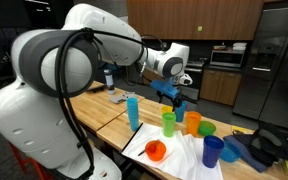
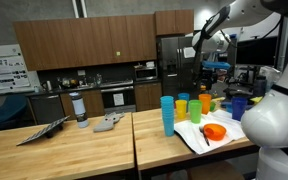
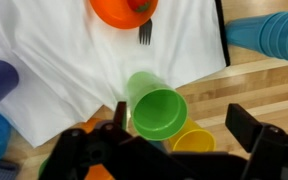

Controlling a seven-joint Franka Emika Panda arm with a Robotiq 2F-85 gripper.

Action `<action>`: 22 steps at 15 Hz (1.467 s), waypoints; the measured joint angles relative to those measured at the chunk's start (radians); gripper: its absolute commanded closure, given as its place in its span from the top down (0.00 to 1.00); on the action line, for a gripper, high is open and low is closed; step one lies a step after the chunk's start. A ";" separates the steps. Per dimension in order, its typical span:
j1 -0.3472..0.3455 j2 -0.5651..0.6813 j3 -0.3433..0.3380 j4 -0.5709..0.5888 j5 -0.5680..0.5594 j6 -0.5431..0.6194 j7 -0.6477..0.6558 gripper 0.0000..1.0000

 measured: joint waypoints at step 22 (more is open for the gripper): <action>-0.211 -0.036 -0.200 -0.013 -0.163 -0.029 -0.213 1.00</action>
